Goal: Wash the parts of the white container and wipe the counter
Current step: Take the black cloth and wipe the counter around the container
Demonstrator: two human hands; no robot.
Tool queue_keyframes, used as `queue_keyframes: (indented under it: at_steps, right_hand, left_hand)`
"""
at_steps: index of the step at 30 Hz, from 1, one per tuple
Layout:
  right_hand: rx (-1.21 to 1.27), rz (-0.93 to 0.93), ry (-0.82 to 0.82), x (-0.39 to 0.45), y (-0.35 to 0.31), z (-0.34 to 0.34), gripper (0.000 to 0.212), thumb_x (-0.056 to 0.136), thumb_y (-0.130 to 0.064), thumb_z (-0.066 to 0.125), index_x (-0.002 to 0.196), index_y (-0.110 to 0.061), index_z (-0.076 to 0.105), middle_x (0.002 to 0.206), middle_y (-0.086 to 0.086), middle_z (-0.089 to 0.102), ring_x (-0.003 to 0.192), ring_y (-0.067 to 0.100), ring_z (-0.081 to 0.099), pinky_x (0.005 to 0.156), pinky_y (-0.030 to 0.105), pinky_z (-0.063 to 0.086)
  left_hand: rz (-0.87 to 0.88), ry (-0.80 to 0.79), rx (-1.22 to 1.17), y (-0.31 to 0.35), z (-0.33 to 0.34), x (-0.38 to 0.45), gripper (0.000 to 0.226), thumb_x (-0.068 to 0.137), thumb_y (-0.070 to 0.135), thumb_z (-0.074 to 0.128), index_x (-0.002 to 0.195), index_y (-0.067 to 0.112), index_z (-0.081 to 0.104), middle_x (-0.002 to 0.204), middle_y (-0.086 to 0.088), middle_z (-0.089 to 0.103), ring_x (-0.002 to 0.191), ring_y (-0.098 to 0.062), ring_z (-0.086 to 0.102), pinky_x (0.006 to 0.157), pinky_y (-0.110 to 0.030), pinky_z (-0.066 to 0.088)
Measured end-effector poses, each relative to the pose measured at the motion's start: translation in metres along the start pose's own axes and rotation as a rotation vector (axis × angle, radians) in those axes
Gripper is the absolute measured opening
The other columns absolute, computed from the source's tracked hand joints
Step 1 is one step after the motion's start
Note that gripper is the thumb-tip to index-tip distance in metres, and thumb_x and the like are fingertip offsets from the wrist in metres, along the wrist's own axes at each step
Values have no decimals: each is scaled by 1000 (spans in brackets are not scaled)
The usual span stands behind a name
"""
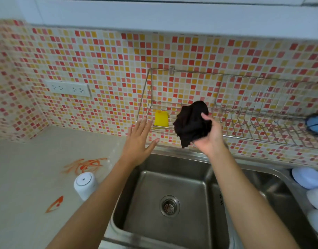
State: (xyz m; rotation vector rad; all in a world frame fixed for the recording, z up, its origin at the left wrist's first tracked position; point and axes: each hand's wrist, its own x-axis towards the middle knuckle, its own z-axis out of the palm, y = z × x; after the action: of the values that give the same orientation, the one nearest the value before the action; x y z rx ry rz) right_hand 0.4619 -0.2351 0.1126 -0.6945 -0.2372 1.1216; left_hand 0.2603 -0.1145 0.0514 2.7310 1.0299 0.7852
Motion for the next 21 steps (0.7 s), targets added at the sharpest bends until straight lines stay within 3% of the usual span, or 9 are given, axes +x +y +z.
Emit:
queue_keyframes:
  at_steps: [2, 4, 6, 8, 11, 15, 19, 21]
  right_hand:
    - [72, 93, -10, -10, 30, -6, 42, 86, -22, 50, 124, -7, 61, 122, 15, 65, 111, 29, 63, 96, 43, 49]
    - [81, 178, 7, -20, 66, -12, 32, 83, -23, 50, 101, -6, 72, 104, 13, 72, 91, 27, 71, 81, 41, 58]
    - [65, 232, 3, -30, 101, -19, 28, 74, -25, 58, 87, -7, 76, 97, 14, 73, 85, 28, 71, 81, 41, 56]
    - [41, 285, 15, -34, 133, -24, 31, 69, -27, 61, 92, -9, 72, 95, 15, 70, 85, 30, 69, 87, 39, 50]
    - [-14, 359, 70, -35, 172, -29, 35, 81, -34, 53, 102, -10, 66, 93, 15, 71, 83, 29, 69, 82, 38, 50]
    - [56, 456, 63, -31, 210, -31, 60, 88, -57, 52, 119, -9, 68, 119, 16, 67, 108, 32, 65, 90, 49, 52]
    - [98, 511, 52, -26, 242, -26, 83, 75, -75, 52, 123, -9, 66, 127, 16, 63, 120, 33, 58, 96, 54, 46]
    - [74, 533, 66, -22, 260, -22, 77, 79, -71, 52, 128, -11, 63, 131, 17, 60, 119, 34, 58, 101, 53, 42]
  left_hand:
    - [-33, -7, 19, -15, -4, -20, 71, 97, 59, 34, 154, 30, 4, 160, 11, -8, 146, -11, -16, 117, -36, -12]
    - [-72, 3, 39, -32, -6, -38, 70, 98, 57, 35, 155, 29, 5, 160, 9, -8, 147, -14, -15, 117, -36, -12]
    - [-125, 15, 64, -51, -7, -60, 69, 99, 52, 39, 155, 25, 9, 162, 5, -2, 148, -16, -11, 117, -35, -11]
    - [-182, 23, 88, -68, -7, -83, 67, 99, 49, 42, 154, 22, 15, 163, 0, 5, 150, -20, -5, 116, -34, -12]
    - [-274, 61, 79, -92, -7, -117, 65, 98, 44, 48, 152, 18, 22, 162, -7, 12, 150, -26, 5, 118, -35, -4]
    - [-413, 88, 64, -137, -9, -157, 79, 92, 46, 58, 151, 8, 21, 159, -14, 19, 148, -30, 15, 120, -45, 16]
    - [-504, 13, -140, -177, -1, -186, 103, 76, 40, 78, 151, 4, 18, 157, -15, 23, 146, -30, 21, 117, -35, 20]
    - [-570, -14, -300, -187, 7, -199, 104, 71, 34, 83, 151, 9, 21, 154, -11, 31, 141, -25, 31, 111, -26, 25]
